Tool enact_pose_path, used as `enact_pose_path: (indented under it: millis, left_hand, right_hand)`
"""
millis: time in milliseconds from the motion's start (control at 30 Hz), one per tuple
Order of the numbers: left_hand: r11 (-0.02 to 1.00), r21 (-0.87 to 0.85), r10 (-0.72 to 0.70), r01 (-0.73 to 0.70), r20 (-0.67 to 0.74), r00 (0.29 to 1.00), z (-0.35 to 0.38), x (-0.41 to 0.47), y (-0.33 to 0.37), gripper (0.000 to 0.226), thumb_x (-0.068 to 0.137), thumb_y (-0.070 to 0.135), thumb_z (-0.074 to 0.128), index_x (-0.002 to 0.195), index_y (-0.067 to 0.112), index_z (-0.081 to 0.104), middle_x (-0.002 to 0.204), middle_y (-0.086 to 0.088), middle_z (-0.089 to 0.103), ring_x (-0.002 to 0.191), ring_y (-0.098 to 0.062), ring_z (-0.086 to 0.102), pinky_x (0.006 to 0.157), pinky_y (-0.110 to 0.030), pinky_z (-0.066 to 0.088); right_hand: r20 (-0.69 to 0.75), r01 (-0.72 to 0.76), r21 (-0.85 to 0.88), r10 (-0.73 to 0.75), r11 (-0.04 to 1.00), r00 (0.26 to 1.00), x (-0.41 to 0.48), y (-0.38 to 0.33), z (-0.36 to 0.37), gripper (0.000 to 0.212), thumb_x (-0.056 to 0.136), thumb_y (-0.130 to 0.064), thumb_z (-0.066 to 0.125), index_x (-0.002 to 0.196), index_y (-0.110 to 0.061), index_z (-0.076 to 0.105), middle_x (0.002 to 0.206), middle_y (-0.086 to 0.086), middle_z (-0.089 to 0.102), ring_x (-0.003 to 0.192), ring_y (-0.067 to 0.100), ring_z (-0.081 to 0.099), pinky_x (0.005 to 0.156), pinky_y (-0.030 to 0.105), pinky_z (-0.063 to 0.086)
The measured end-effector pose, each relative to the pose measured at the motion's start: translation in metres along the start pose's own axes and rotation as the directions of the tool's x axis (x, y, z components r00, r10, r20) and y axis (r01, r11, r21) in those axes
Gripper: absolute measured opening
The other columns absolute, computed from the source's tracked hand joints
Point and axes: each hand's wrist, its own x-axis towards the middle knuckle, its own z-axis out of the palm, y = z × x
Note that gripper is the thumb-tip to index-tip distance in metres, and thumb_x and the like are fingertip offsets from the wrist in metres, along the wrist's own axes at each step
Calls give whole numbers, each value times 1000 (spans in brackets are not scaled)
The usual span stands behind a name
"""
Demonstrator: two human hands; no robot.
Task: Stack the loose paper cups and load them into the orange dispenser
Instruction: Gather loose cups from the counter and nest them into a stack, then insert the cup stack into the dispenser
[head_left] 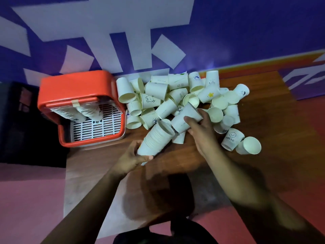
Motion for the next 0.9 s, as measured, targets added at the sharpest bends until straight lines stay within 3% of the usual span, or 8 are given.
enact_pose_path:
  millis: [167, 267, 367, 500, 567, 667, 767, 900]
  left_hand:
    - [997, -10, 80, -80, -12, 997, -6, -12, 7, 73, 60, 32, 88, 124, 23, 54, 124, -4, 62, 108, -14, 64, 80, -27, 57]
    - [991, -65, 114, -115, -18, 993, -12, -22, 4, 75, 61, 35, 88, 127, 26, 54, 126, -1, 63, 115, -15, 63, 88, -30, 57]
    - [982, -111, 150, -154, -47, 988, -20, -30, 1, 74, 64, 32, 88, 129, 24, 53, 127, -2, 64, 116, -18, 63, 92, -36, 57]
    - [972, -142, 179, -190, -87, 980, -44, -40, -6, 77, 65, 31, 88, 132, 22, 50, 129, -5, 63, 119, -22, 62, 89, -32, 56]
    - [966, -143, 202, -217, -114, 973, -61, -42, -10, 76, 69, 27, 86, 134, 24, 48, 132, -6, 61, 122, -23, 60, 90, -32, 55]
    - [958, -147, 226, -245, -134, 965, -89, -41, -6, 71, 76, 20, 81, 135, 27, 44, 129, -16, 59, 115, -25, 62, 88, -32, 56]
    - [955, -123, 256, -270, -115, 960, -116, -34, 1, 68, 75, 23, 80, 133, 27, 43, 124, -19, 61, 108, -21, 64, 85, -29, 54]
    - [954, -22, 296, -298, -85, 952, -144, -18, 0, 61, 79, 18, 76, 127, 34, 42, 131, -11, 58, 115, -15, 60, 90, -25, 51]
  right_hand:
    - [156, 148, -229, -114, 962, 981, -27, -10, 30, 48, 82, -18, 73, 118, -41, 51, 115, -11, 59, 105, 7, 58, 82, 15, 50]
    - [241, 135, -319, -57, 938, 969, -40, -5, 45, 69, 80, -38, 72, 141, -31, 39, 129, -6, 53, 113, 10, 55, 88, 24, 50]
    - [359, 147, -334, -18, 931, 933, -55, 4, 64, 63, 94, -42, 58, 149, -30, 30, 138, -11, 43, 123, 3, 43, 93, 15, 37]
    - [443, 137, -351, 36, 926, 896, -64, 11, 94, 76, 81, -67, 58, 146, -42, 27, 139, -17, 46, 131, 7, 43, 110, 38, 38]
    - [484, 108, -317, 63, 942, 873, -62, 15, 108, 78, 80, -50, 71, 145, -42, 28, 137, -12, 52, 126, 9, 51, 108, 43, 43]
    - [503, 106, -253, 38, 962, 863, -59, 21, 127, 86, 82, -10, 76, 146, -35, 25, 134, 0, 56, 113, 12, 62, 98, 34, 51]
    - [477, 48, -217, 63, 975, 877, -51, 28, 149, 83, 83, -6, 74, 143, -37, 27, 124, -1, 62, 107, 11, 65, 95, 32, 52]
    - [422, 51, -229, 52, 972, 905, -42, 31, 183, 73, 77, -17, 80, 137, -30, 42, 124, 0, 64, 114, 17, 63, 100, 46, 51]
